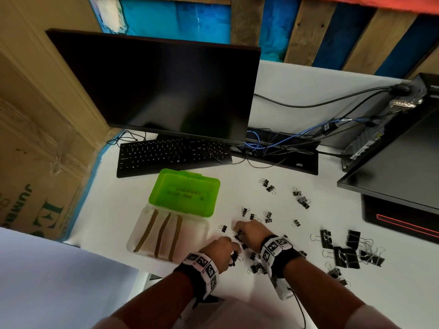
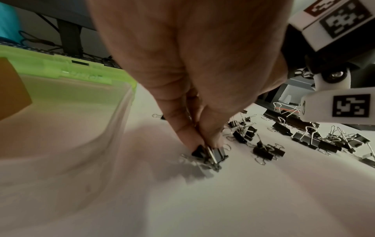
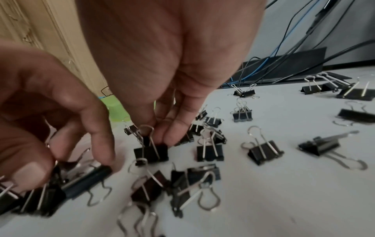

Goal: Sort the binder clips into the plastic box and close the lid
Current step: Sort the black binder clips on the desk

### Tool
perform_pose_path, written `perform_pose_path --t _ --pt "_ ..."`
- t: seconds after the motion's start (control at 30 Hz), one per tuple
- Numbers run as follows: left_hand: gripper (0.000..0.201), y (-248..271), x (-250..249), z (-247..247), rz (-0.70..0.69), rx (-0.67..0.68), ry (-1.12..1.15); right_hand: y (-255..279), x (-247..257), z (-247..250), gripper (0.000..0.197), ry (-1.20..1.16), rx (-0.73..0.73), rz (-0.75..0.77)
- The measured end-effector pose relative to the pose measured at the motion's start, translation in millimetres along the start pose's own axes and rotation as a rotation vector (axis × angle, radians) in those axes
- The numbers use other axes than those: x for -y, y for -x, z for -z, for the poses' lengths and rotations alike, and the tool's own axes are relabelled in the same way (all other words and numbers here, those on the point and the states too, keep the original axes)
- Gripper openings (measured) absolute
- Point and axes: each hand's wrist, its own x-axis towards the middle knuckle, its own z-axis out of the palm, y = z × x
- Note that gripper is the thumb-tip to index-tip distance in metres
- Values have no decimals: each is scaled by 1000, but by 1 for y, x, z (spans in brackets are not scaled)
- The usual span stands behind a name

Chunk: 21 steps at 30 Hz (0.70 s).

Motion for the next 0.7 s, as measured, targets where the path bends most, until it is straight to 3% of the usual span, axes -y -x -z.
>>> perform_pose_path --t 0.13,0.27,0.37,0.5,0.7 --pt "43 2 1 2 37 -5 -21 4 -3 -1 25 -59 -26 25" --pt "47 0 -1 6 -21 46 -131 8 -5 0 19 -109 -49 34" --pt "39 -2 -4 8 -22 65 -138 10 -8 3 17 -145 -103 29" --pt "25 -10 1 6 49 16 -24 15 -15 7 14 -203 -174 39" --pt "26 -13 0 19 86 -139 137 24 -27 13 10 -345 -237 -18"
